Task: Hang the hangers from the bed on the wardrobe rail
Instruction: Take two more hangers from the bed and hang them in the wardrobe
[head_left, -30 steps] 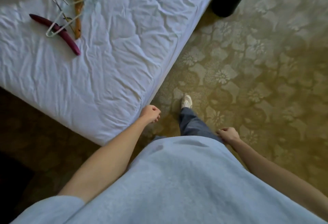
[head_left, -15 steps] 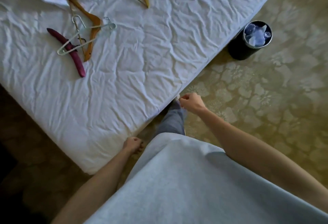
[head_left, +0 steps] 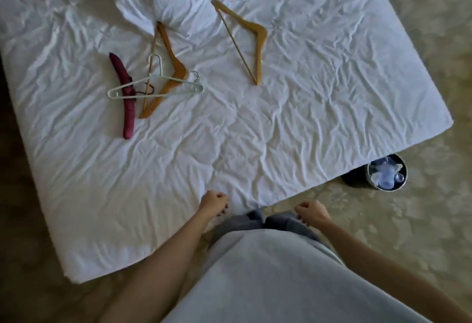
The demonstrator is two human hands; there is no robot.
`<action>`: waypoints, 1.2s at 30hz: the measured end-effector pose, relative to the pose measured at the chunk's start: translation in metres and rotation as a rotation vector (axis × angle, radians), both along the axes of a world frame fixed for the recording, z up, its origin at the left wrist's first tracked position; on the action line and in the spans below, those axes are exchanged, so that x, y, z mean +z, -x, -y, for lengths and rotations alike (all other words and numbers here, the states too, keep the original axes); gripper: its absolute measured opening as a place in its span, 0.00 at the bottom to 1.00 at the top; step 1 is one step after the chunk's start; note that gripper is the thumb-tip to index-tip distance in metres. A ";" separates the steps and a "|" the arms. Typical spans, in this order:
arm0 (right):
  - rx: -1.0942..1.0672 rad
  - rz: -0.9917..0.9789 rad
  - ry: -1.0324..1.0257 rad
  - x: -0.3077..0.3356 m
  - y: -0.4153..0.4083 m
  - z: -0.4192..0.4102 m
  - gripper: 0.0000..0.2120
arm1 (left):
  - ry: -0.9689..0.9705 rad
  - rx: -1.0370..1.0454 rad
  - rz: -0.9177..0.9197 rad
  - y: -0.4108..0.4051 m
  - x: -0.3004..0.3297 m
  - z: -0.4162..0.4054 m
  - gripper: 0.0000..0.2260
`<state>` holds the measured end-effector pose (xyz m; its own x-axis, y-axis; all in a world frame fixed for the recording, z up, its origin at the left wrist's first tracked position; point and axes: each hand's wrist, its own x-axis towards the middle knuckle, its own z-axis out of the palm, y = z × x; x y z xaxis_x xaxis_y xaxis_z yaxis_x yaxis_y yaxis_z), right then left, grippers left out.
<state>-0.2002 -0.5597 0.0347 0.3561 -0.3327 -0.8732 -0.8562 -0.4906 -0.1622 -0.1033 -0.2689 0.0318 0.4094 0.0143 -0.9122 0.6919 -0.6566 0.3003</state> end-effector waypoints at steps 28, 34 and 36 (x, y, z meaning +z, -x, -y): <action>0.079 0.424 0.154 -0.130 -0.518 0.029 0.17 | -0.437 0.520 0.440 -0.398 -0.134 0.011 0.16; -0.017 0.442 0.225 -0.188 -0.569 0.024 0.30 | -0.514 0.598 0.321 -0.443 -0.210 -0.027 0.30; -0.046 0.436 0.227 -0.201 -0.580 0.021 0.29 | -0.456 0.633 0.321 -0.446 -0.226 -0.027 0.27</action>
<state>0.3803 -0.5805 -0.1666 0.6525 -0.5216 -0.5497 -0.7541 -0.5181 -0.4037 0.3426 -0.2422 -0.1945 0.4388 0.6668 -0.6023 0.8964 -0.2782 0.3450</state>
